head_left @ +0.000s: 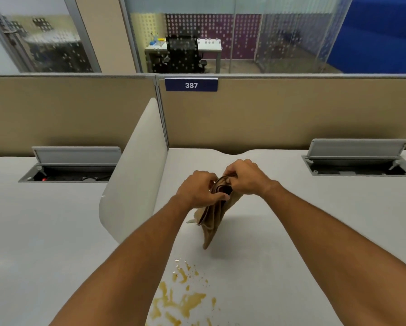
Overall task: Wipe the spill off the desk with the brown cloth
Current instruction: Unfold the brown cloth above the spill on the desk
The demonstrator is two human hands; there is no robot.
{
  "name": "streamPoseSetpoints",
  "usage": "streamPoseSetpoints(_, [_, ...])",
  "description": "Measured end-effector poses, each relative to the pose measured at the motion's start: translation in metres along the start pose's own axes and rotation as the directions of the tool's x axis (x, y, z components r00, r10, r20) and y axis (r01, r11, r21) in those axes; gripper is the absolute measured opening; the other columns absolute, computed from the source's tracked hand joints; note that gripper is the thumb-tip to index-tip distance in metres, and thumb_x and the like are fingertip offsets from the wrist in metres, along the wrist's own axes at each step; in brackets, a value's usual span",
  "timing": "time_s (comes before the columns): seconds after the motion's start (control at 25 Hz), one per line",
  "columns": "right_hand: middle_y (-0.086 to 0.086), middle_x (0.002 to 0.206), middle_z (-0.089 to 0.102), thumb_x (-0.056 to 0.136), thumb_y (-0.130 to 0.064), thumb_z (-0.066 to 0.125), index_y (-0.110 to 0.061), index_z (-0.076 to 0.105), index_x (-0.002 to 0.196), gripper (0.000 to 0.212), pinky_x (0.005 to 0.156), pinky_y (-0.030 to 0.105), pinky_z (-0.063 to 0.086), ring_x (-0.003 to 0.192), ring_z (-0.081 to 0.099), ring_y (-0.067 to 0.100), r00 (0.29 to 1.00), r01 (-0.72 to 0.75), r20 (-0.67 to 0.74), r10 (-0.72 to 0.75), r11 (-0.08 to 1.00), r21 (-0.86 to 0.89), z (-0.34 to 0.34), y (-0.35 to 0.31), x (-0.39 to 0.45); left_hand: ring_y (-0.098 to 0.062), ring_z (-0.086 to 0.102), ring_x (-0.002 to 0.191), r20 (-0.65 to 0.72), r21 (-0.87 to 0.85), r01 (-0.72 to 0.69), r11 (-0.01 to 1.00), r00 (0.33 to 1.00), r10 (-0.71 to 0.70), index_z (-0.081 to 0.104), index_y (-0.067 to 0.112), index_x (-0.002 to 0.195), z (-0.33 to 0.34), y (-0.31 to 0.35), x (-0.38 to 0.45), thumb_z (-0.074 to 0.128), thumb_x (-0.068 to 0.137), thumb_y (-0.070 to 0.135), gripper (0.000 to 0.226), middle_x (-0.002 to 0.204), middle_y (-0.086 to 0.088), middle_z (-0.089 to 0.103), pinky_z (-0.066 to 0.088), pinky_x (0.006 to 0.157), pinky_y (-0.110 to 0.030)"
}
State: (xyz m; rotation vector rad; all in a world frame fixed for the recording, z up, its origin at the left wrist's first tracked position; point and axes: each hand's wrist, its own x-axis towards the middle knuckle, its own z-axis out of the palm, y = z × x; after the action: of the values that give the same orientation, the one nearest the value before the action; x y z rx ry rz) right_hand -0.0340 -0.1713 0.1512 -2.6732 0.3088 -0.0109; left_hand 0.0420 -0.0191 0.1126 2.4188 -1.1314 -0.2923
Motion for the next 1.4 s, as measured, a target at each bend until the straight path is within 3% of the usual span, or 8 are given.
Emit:
streamPoseSetpoints(0.24, [0.005, 0.086, 0.072, 0.084, -0.009, 0.060, -0.010, 0.075, 0.094, 0.018, 0.056, 0.020, 0.047, 0.081, 0.065, 0.020, 1.000, 0.027, -0.014, -0.025, 0.989, 0.146, -0.011, -0.014, -0.012, -0.022, 0.064, 0.072, -0.119, 0.023, 0.004, 1.000, 0.993, -0.001, 0.072, 0.012, 0.092, -0.023, 0.015, -0.007, 0.060, 0.089, 0.024, 0.018, 0.083, -0.006, 0.072, 0.057, 0.070, -0.034])
streamPoseSetpoints(0.4, [0.009, 0.106, 0.069, 0.089, -0.031, 0.066, -0.011, 0.065, 0.118, 0.036, 0.077, 0.031, 0.054, 0.097, 0.065, 0.022, 0.999, -0.024, -0.023, 0.034, 0.940, 0.341, -0.027, -0.014, -0.020, -0.020, 0.063, 0.075, -0.187, -0.062, 0.027, 0.998, 0.982, -0.038, 0.074, 0.012, 0.093, -0.040, 0.016, -0.011, 0.060, 0.087, 0.018, 0.017, 0.085, -0.005, 0.072, 0.049, 0.067, -0.029])
streamPoseSetpoints(0.56, [0.013, 0.123, 0.059, 0.085, -0.007, 0.055, -0.009, 0.059, 0.128, 0.044, 0.089, 0.039, 0.050, 0.112, 0.055, 0.026, 0.989, -0.147, 0.074, 0.127, 0.825, 0.545, -0.045, -0.012, -0.028, -0.018, 0.063, 0.076, -0.201, -0.042, 0.009, 0.999, 0.979, -0.017, 0.075, 0.014, 0.095, -0.064, 0.021, -0.014, 0.062, 0.085, 0.016, 0.017, 0.087, -0.002, 0.072, 0.055, 0.068, -0.032])
streamPoseSetpoints(0.76, [0.008, 0.101, 0.074, 0.054, -0.022, 0.061, -0.013, 0.071, 0.104, 0.052, 0.083, 0.037, 0.057, 0.097, 0.068, 0.022, 0.997, -0.057, 0.081, 0.021, 0.882, 0.468, -0.052, -0.014, -0.041, -0.016, 0.062, 0.071, -0.231, -0.030, -0.058, 0.998, 0.972, 0.050, 0.075, 0.016, 0.089, -0.104, 0.038, -0.017, 0.066, 0.087, 0.022, 0.011, 0.073, 0.003, 0.065, 0.049, 0.060, -0.024])
streamPoseSetpoints(0.92, [0.005, 0.087, 0.076, 0.061, -0.032, 0.073, -0.015, 0.074, 0.087, 0.031, 0.082, 0.043, 0.060, 0.090, 0.072, 0.023, 0.999, 0.008, -0.048, 0.017, 0.880, 0.475, -0.055, -0.016, -0.039, -0.016, 0.065, 0.078, -0.264, -0.044, -0.105, 0.994, 0.960, 0.090, 0.076, 0.014, 0.095, -0.140, 0.056, -0.022, 0.066, 0.090, 0.023, 0.015, 0.084, -0.002, 0.071, 0.057, 0.070, -0.028])
streamPoseSetpoints(1.08, [0.009, 0.083, 0.076, 0.074, -0.016, 0.076, -0.010, 0.075, 0.080, 0.009, 0.079, 0.047, 0.060, 0.084, 0.072, 0.027, 0.996, 0.011, -0.081, 0.030, 0.885, 0.466, -0.050, -0.013, -0.035, -0.013, 0.066, 0.082, -0.331, -0.116, -0.148, 0.982, 0.938, 0.103, 0.076, 0.015, 0.094, -0.179, 0.070, -0.033, 0.065, 0.090, 0.019, 0.012, 0.085, -0.002, 0.071, 0.057, 0.071, -0.025])
streamPoseSetpoints(1.28, [0.006, 0.071, 0.067, 0.076, -0.016, 0.075, 0.000, 0.066, 0.070, 0.020, 0.061, 0.035, 0.050, 0.070, 0.063, 0.020, 0.993, -0.067, -0.058, 0.100, 0.907, 0.417, -0.036, -0.005, -0.047, -0.012, 0.064, 0.079, -0.396, -0.223, -0.138, 0.965, 0.917, 0.040, 0.076, 0.013, 0.089, -0.215, 0.068, -0.051, 0.068, 0.089, 0.019, 0.010, 0.083, -0.003, 0.070, 0.048, 0.065, -0.019])
streamPoseSetpoints(1.4, [0.001, 0.058, 0.053, 0.078, -0.013, 0.074, -0.012, 0.056, 0.055, 0.029, 0.055, 0.030, 0.041, 0.060, 0.051, 0.017, 0.994, -0.055, -0.066, 0.090, 0.910, 0.411, -0.039, -0.005, -0.051, -0.014, 0.062, 0.080, -0.412, -0.243, -0.093, 0.965, 0.911, -0.016, 0.073, 0.017, 0.090, -0.218, 0.049, -0.060, 0.066, 0.090, 0.023, 0.009, 0.082, -0.002, 0.068, 0.047, 0.068, -0.023])
